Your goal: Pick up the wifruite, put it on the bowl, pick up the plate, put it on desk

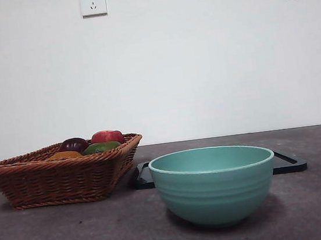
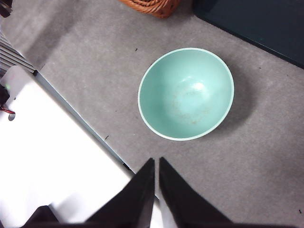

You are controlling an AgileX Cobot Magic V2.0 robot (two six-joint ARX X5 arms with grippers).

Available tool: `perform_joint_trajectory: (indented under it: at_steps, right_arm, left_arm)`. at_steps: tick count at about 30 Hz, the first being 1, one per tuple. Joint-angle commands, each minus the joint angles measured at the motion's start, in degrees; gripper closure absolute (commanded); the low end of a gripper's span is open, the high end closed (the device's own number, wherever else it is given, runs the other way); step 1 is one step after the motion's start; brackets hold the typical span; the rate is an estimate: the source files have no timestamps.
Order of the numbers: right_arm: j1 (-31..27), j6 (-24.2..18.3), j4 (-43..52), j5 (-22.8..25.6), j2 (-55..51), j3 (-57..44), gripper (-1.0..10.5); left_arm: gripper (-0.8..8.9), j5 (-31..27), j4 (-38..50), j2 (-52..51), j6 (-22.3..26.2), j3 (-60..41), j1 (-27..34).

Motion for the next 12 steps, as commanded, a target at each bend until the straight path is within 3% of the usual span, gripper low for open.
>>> perform_joint_trajectory:
  at_steps: [1,9,12]
  right_arm:
    - [0.5,-0.7,0.6,0.2,0.4,0.8,9.4]
    - [0.1,-0.9,1.0,0.3,-0.3,0.8,9.4]
    - [-2.5,-5.0,1.4,0.6,-1.5,0.7,9.4]
  left_arm:
    - [8.04,-0.1,-0.4,-0.1,0.0,-1.2,0.1]
    - [8.04,-0.1,-0.4,-0.1,0.0,-1.2,0.1]
    - [8.04,-0.1,-0.4,-0.1,0.0,-1.2,0.1]
